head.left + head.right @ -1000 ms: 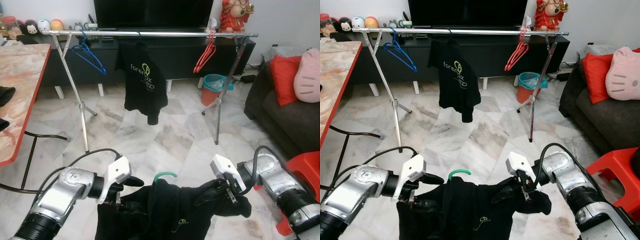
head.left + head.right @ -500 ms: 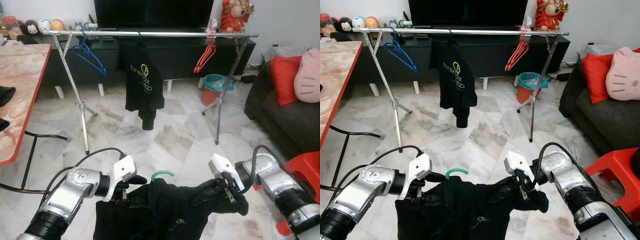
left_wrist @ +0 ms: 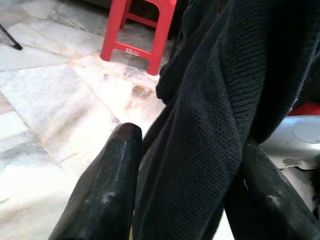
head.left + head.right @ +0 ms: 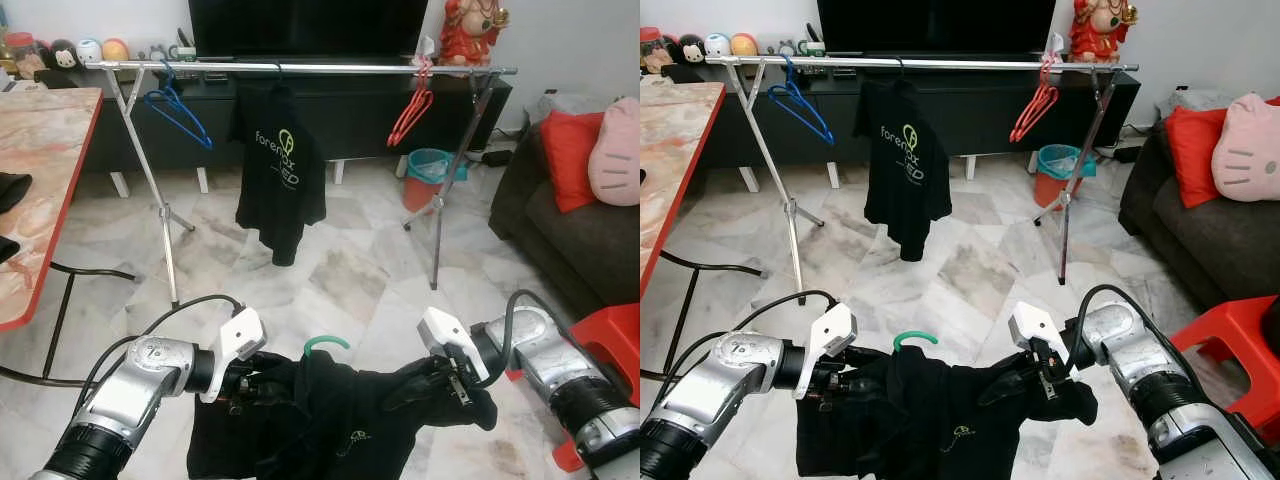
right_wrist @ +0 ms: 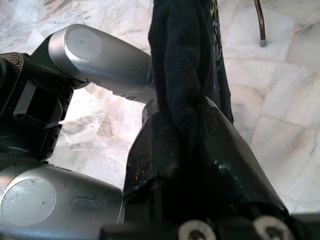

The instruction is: Hang hanger

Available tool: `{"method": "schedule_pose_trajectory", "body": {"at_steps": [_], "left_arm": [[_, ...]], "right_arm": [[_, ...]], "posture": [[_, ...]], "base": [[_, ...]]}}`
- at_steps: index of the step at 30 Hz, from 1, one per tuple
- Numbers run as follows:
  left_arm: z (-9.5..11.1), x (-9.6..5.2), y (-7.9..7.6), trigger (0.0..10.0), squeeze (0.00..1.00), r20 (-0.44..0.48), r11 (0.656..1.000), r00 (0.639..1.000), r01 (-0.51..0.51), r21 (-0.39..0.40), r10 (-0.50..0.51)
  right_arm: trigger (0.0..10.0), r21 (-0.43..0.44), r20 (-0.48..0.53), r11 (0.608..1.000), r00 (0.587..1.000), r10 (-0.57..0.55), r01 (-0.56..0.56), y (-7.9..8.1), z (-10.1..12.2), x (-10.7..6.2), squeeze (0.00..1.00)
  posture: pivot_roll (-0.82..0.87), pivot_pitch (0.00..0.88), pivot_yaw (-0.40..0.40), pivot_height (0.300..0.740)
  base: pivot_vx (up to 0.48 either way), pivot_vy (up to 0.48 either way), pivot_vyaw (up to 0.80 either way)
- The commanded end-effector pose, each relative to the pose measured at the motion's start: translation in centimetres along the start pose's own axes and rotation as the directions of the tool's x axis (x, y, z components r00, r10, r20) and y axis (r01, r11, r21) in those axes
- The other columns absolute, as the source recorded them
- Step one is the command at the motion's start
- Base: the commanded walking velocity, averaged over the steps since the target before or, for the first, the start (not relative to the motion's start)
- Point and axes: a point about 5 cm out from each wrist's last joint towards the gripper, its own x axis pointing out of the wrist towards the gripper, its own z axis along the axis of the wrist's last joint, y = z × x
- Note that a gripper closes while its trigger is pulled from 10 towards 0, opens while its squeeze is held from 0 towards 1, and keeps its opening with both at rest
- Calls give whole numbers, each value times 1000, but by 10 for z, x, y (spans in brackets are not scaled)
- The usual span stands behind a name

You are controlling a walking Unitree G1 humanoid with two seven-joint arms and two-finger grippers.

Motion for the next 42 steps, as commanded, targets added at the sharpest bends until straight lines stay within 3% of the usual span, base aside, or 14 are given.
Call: {"method": "schedule_pose_trajectory", "body": {"at_steps": [1, 28, 29, 30, 31, 42], "left_arm": [[6, -1, -4, 0, 0, 36, 1000, 999, 26, 4, -26], [11, 0, -12, 0, 0, 46, 993, 992, 116, 0, -116], [11, 0, -12, 0, 0, 46, 993, 992, 116, -1, -116], [11, 0, -12, 0, 0, 46, 993, 992, 116, -1, -116], [11, 0, -12, 0, 0, 46, 993, 992, 115, -2, -115], [11, 1, -11, 0, 0, 48, 993, 992, 115, -4, -115]], "right_arm": [[10000, -40, 38, 999, 999, -2, 3, -1, 9, -4, 0], [10000, -10, 28, 1000, 1000, 3, -3, 1, 0, -2, 0], [10000, -7, 28, 1000, 1000, 0, 0, 0, 1, -2, 725], [10000, -5, 28, 1000, 1000, -2, 2, 0, 1, -2, 725], [10000, -3, 26, 1000, 1000, -4, 4, 0, 0, -2, 1000], [10000, 5, 33, 1000, 999, -11, 11, 0, -1, -3, 1000]], "posture": [[55, 0, -90, 740], [59, 0, -84, 740], [60, 0, -84, 740], [60, 0, -84, 740], [59, 0, -84, 740], [50, 0, -88, 740]], "base": [[0, 0, 0], [0, 0, 0], [0, 0, 0], [0, 0, 0], [0, 0, 0], [0, 0, 0]]}}
